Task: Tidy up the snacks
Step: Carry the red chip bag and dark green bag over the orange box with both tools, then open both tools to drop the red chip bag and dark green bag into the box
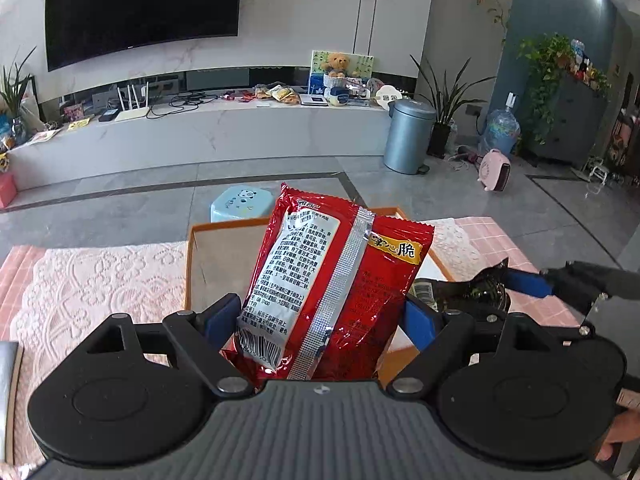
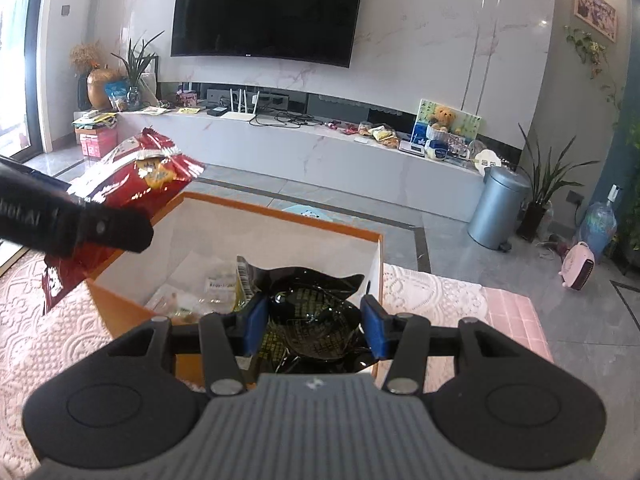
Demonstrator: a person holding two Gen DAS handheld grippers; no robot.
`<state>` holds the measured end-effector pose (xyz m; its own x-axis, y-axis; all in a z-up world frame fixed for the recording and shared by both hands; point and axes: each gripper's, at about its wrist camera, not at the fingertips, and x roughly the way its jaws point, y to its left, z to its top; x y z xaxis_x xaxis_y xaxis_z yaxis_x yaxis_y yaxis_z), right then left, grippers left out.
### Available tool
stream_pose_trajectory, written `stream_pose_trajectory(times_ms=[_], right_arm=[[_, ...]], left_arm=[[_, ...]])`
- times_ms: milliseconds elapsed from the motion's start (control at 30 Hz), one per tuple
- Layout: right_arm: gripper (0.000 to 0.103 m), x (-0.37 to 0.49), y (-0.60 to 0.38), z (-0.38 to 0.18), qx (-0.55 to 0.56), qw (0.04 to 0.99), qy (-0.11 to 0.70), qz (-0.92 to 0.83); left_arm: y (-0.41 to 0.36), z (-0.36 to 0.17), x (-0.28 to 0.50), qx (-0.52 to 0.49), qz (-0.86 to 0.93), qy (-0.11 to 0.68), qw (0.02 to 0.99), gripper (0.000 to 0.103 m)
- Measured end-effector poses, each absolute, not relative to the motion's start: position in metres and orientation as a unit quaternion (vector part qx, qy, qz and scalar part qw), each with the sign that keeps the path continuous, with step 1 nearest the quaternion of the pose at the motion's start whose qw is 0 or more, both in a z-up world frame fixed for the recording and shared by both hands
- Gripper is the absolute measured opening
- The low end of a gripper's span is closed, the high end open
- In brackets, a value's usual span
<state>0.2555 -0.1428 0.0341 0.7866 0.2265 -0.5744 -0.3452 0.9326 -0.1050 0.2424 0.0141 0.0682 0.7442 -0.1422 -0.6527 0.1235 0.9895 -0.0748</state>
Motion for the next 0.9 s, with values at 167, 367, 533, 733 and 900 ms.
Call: stream_pose_trajectory(times_ms=[167, 367, 533, 733, 900], right_arm=[[0.048, 0.29, -0.134, 0.024, -0.106, 0.932, 0.309, 0.158], [0.048, 0.324, -0.12, 0.003, -0.102, 0.913, 0.355, 0.174], [0.048, 0.345, -0.109, -0.012, -0.098, 0.895, 0.397, 0.178], [0.048, 0.366, -0.1, -0.025, -0.1, 0.88, 0.432, 0.174], [0.048, 0.372, -0.095, -0.035, -0.106, 0.873, 0.445, 0.17]], left_arm=[[0.014, 0.054, 0.266, 0.002, -0.068, 0.365, 0.928, 0.098], [0.015, 0.028, 0.291, 0.021, -0.07, 0.407, 0.911, 0.098], [0.023, 0.009, 0.305, -0.002, -0.07, 0.446, 0.892, 0.097], [0.028, 0.002, 0.321, 0.005, -0.039, 0.45, 0.892, 0.098], [0.019, -0.008, 0.329, 0.022, -0.034, 0.459, 0.887, 0.098]])
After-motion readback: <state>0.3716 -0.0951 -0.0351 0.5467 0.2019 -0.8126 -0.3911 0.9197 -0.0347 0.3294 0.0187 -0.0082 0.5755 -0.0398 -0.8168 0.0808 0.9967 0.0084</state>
